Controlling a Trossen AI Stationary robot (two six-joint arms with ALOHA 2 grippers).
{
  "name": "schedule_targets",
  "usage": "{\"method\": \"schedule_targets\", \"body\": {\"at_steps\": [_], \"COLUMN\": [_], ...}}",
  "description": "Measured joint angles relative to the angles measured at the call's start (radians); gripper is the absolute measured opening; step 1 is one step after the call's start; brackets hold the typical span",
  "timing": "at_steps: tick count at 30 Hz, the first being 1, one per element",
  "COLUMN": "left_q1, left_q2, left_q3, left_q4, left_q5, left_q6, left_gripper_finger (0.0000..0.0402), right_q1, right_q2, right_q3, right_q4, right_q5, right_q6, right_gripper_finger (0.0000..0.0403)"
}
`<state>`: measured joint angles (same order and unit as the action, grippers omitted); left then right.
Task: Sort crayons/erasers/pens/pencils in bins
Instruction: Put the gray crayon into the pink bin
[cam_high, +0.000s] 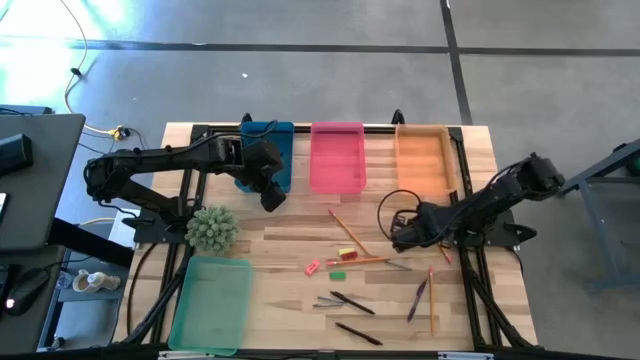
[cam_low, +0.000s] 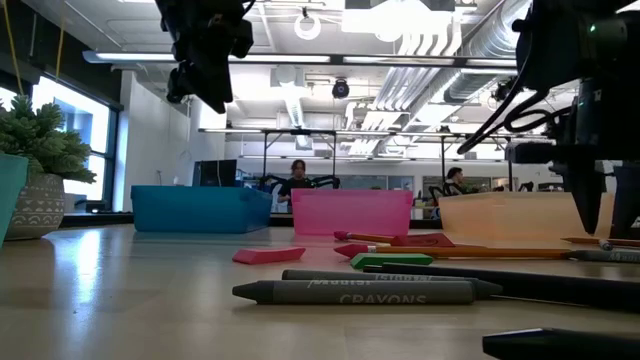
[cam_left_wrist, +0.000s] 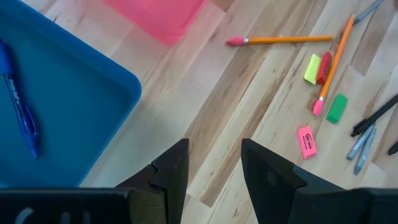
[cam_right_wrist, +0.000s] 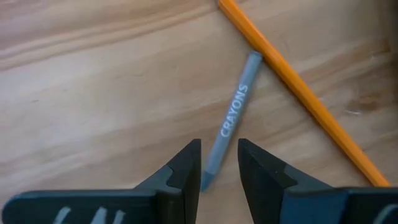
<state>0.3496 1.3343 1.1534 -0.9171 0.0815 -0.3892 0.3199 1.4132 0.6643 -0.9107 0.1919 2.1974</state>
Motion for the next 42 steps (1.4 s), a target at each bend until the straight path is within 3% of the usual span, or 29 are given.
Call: {"method": "schedule_targets", "body": {"at_steps": [14,23,29,42], "left_q1": [0.0,0.0,0.0,0.027], "left_q2": [0.0,0.0,0.0,0.0], "left_q3": [0.0,0.0,0.0,0.0], "left_q4": [-0.001,-0.001,-0.007,-0.059], "left_q5": [0.0,0.0,0.001,0.004], "left_q6": [0.0,0.0,0.026,0.079], "left_gripper_finger": [0.0133,0.0133,0.0133,0.0133], "right_q1": [-0.007,-0.008,-0.008,0.001], "right_q2": [0.102,0.103,0.103,0.108], "right_q3": [0.003,0.003,0.003,0.089], "right_q4": [0.058,0.055,0.054,0.121], "right_q5": [-0.03,-0.052,-0.056,-0.072], "right_q6": [-0.006,-0.026,-0.036,-0.269], "right_gripper_finger": [0.0094,0.0013,0.0008,0.0002]}}
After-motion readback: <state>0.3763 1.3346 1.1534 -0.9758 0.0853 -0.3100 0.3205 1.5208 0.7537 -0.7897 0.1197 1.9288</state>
